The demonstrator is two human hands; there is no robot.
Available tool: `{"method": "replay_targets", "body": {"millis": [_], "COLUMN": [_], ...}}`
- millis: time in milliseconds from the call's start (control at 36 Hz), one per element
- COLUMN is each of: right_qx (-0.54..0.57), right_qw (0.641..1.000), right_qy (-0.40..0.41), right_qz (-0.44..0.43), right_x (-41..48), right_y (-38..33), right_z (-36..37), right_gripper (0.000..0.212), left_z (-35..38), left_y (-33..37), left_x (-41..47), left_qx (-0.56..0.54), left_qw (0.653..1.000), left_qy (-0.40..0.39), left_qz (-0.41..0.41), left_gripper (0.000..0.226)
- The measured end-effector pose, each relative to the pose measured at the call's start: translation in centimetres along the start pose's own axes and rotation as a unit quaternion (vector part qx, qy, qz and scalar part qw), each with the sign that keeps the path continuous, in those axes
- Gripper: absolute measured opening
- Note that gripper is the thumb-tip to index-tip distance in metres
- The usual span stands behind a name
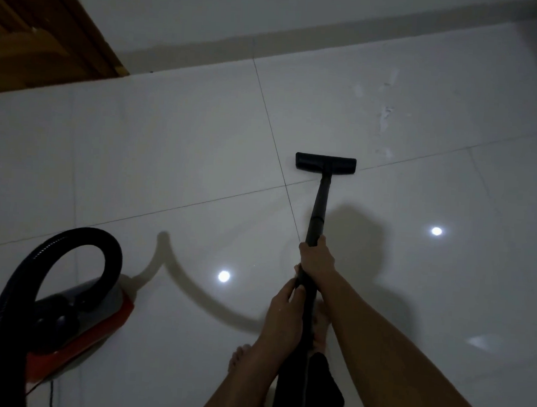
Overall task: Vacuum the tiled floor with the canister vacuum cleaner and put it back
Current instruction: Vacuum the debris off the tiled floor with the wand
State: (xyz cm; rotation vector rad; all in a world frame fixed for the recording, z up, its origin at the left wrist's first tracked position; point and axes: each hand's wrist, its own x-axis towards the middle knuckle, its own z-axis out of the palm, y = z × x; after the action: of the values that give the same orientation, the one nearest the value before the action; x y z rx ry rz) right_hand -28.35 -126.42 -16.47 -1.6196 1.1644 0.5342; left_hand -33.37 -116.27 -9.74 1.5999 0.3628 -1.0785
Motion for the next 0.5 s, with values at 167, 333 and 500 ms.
{"method": "replay_targets", "body": {"millis": [167,333,500], "right_qx": [0.007,0.023,0.014], "right_qw": [1.000,0.999,1.000], "right_qy": [0.005,0.013,0.016], "right_qz": [0.020,0.030,0.017], "right_x": [-1.3,-1.0,2.2], "right_y": [2.3,2.7,1.6], "right_z": [1.1,0.8,-0.4], "right_gripper": [0.059,0.064,0.065], "left_z": [-0.5,0.0,0.8], "left_y": [-2.1,-2.5,-1.3], "left_x": [-1.3,-1.2,1.9], "left_qx": [-0.009,-0.012,0.022], "left_qw": [1.000,1.000,1.000], "left_qy": [-0.004,-0.021,-0.015], "left_qz": [-0.003,0.003,0.003], "left_gripper": [0.032,0.032,0.031]}}
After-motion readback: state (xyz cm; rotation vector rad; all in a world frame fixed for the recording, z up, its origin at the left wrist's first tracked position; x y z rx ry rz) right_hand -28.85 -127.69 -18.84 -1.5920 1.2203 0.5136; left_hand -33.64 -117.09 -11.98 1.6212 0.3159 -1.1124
